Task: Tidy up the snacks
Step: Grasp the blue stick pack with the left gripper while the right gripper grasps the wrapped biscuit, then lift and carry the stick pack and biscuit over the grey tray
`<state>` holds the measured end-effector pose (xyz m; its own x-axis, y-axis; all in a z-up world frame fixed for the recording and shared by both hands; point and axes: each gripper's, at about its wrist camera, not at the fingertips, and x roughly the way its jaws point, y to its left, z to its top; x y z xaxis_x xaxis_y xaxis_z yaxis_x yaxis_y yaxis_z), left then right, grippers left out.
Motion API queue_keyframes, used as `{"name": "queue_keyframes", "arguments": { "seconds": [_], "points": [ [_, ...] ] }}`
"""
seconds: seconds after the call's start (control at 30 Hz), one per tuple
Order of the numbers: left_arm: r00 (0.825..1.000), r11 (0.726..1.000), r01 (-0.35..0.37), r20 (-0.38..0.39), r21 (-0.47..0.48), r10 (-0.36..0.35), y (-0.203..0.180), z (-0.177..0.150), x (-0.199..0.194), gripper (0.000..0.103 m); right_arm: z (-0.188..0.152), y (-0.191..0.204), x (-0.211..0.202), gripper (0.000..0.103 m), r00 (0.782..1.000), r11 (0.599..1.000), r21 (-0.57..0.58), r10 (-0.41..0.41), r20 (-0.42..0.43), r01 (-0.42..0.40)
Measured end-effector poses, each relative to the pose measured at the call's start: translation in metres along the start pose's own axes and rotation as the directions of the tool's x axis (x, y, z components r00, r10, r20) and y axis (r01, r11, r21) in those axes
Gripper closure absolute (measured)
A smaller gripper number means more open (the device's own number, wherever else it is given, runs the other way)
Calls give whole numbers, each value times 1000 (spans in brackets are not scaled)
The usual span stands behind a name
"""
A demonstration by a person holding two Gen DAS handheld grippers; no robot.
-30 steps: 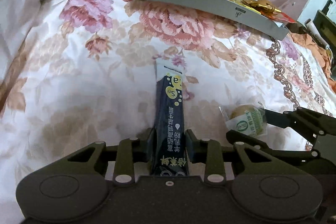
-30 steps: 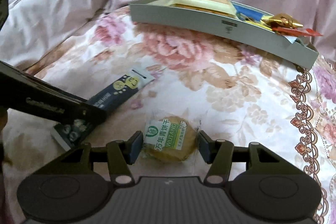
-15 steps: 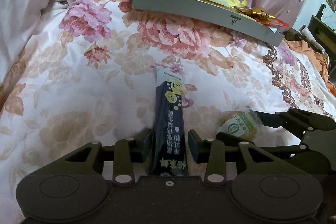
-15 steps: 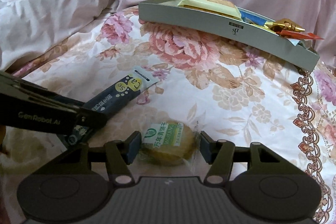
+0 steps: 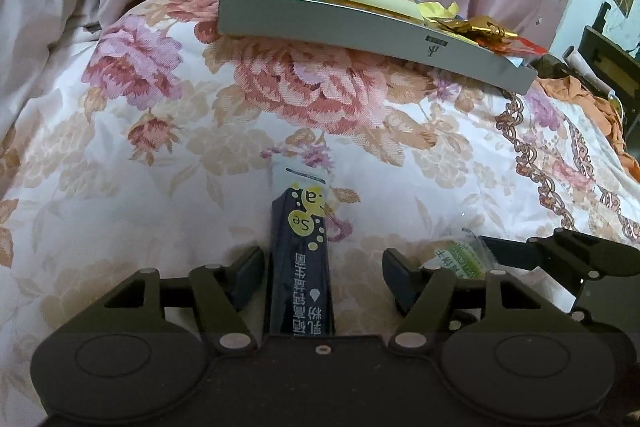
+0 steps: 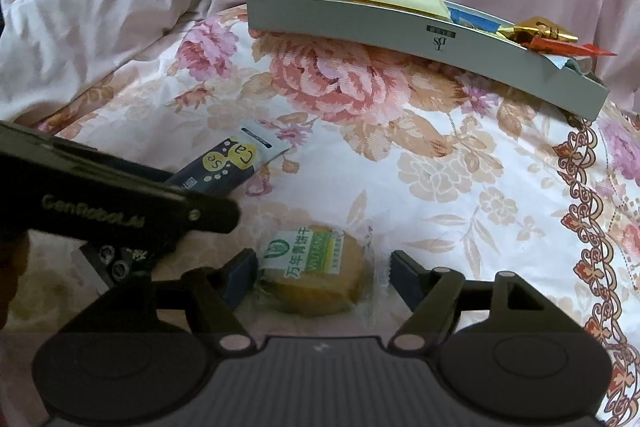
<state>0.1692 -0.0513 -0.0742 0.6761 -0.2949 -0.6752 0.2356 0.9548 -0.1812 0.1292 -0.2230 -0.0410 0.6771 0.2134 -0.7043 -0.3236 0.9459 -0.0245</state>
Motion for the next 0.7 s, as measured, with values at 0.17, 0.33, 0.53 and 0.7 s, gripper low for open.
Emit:
{"name": "queue_keyframes", "arguments": {
  "seconds": [0.17,0.33,0.53,0.7],
  "points": [
    [999,998,-35,10,49,34,-2,-4,-1,52,0,-2,2,22,1000,999,33,6,-5,-6],
    [999,997,-49,16,68,48,-5,-8,-2,56,-1,0,1,23,1000,999,42,7,-8,-6],
    [998,995,-64,25,82,62,-6,-12,-3,68,-1,2,0,32,1000,999,33,-5,-3,5],
    [998,994,-64,30,84,61,-6,-12,-3,70,-1,8,-2,45,1000,1000,11,-5,12,5]
  ]
}}
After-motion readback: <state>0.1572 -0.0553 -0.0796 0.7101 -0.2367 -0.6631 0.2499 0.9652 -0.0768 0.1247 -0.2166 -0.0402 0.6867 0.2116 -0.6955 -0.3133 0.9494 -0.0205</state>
